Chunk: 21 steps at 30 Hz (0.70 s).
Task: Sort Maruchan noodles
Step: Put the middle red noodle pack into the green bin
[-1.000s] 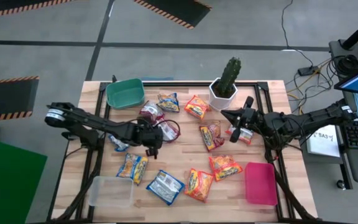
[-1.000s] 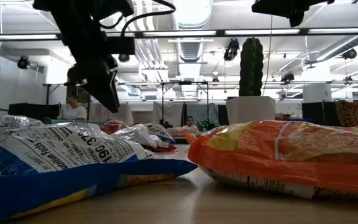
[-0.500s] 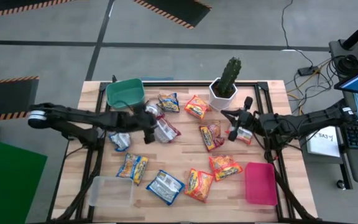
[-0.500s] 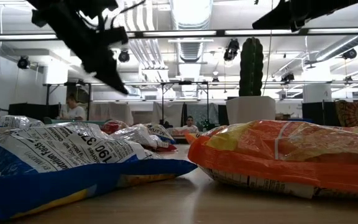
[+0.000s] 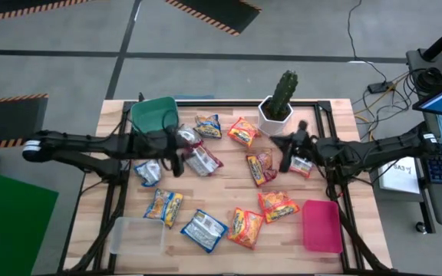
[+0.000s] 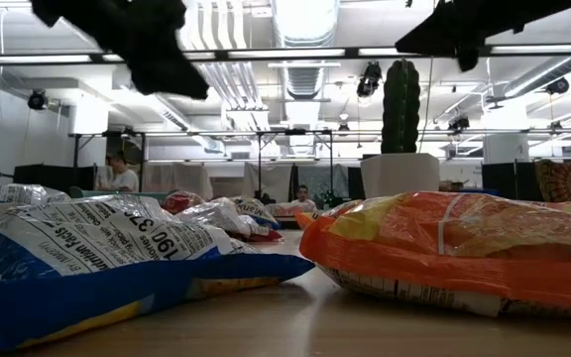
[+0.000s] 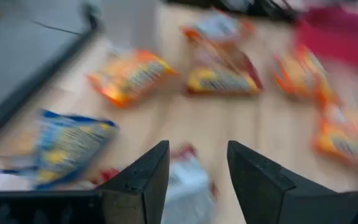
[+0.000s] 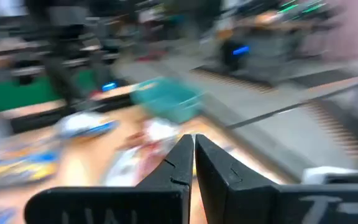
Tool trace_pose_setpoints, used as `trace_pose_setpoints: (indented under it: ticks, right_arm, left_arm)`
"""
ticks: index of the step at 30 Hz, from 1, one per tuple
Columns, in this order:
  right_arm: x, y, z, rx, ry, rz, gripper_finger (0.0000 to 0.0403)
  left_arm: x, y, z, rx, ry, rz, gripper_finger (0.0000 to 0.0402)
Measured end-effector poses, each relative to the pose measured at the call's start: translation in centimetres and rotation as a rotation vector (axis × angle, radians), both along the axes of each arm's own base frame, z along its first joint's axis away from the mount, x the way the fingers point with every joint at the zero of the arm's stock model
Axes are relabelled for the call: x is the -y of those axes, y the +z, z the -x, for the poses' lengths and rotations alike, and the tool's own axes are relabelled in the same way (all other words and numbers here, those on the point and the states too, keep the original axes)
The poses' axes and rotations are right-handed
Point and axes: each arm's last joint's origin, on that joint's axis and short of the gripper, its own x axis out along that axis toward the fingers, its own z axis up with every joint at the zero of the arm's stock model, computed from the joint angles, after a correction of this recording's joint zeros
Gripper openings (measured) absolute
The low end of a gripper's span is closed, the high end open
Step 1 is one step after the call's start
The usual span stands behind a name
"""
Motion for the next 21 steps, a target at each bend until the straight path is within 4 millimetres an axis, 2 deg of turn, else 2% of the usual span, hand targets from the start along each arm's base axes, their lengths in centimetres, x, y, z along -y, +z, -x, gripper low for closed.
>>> trace_pose_setpoints:
  ticks: [3,5,7,11,16,21]
  right_arm:
    - [-0.6,-1.0,-1.0,-0.025,0.114,-0.093,0.0009]
    - [-1.0,-1.5,-1.8,-0.007,0.115,-0.165,0.0009]
    - [-1.5,-2.1,-2.4,-0.013,0.119,-0.209,0.0009]
    - [-2.4,-3.5,-3.6,-0.048,0.129,-0.264,0.0009]
    - [-3.2,-5.3,-5.4,-0.066,0.145,-0.26,0.0009]
    - [-3.5,-6.8,-7.1,-0.039,0.146,-0.262,0.0009]
  left_arm:
    - [0.8,-2.3,0.3,-0.007,-0.026,0.017,0.0147]
    - [1.2,-3.2,0.5,0.04,-0.015,0.1,0.0147]
    - [1.5,-4.5,0.9,0.02,-0.029,0.168,0.0147]
    - [1.5,-6.5,1.6,-0.014,0.056,0.247,0.0147]
    - [1.2,-7.8,2.1,-0.053,0.106,0.151,0.0157]
    - [0.9,-8.4,2.5,-0.076,0.167,0.021,0.0198]
